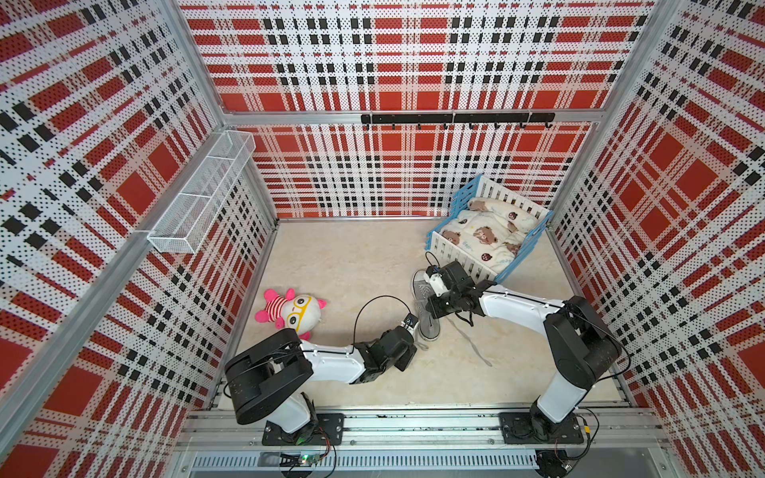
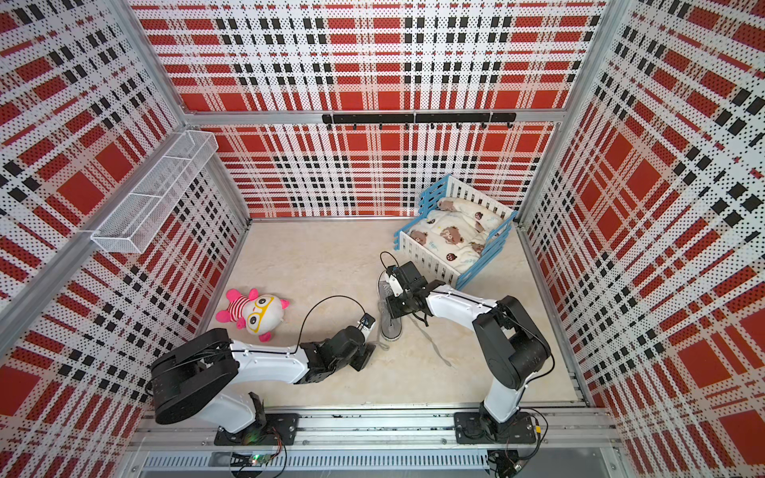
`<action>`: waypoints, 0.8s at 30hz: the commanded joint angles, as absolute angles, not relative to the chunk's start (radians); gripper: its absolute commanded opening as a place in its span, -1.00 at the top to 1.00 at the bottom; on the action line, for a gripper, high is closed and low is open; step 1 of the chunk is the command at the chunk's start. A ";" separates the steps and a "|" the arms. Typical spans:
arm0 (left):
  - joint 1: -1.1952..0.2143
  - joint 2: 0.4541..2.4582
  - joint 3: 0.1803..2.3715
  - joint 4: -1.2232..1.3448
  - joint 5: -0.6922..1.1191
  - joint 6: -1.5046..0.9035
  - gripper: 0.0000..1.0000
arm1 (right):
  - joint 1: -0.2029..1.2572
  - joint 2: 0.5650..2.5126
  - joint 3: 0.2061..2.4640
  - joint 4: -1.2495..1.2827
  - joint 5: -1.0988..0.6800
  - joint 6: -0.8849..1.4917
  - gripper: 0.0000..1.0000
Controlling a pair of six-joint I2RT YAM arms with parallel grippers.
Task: Tie the shoes
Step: Move the shoe to the center of the board.
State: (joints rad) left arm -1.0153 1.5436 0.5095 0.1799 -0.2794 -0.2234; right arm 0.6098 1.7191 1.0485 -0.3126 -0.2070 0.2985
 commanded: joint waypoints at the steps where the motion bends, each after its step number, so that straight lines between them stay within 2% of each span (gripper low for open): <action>1: -1.030 1.563 0.533 0.163 -0.318 -0.211 0.05 | 0.600 1.716 1.083 -0.299 -0.209 0.280 1.00; 4: -1.040 1.584 0.540 0.165 -0.332 -0.207 0.28 | 0.601 1.721 1.084 -0.294 -0.215 0.284 1.00; 10: -1.034 1.596 0.545 0.182 -0.344 -0.211 0.99 | 0.600 1.721 1.076 -0.283 -0.222 0.306 1.00; 16: -0.931 1.494 0.513 0.204 -0.327 -0.282 1.00 | 0.600 1.711 1.072 -0.275 -0.239 0.332 1.00; 24: -0.599 1.054 0.383 0.244 -0.219 -0.467 1.00 | 0.609 1.695 1.058 -0.222 -0.281 0.431 1.00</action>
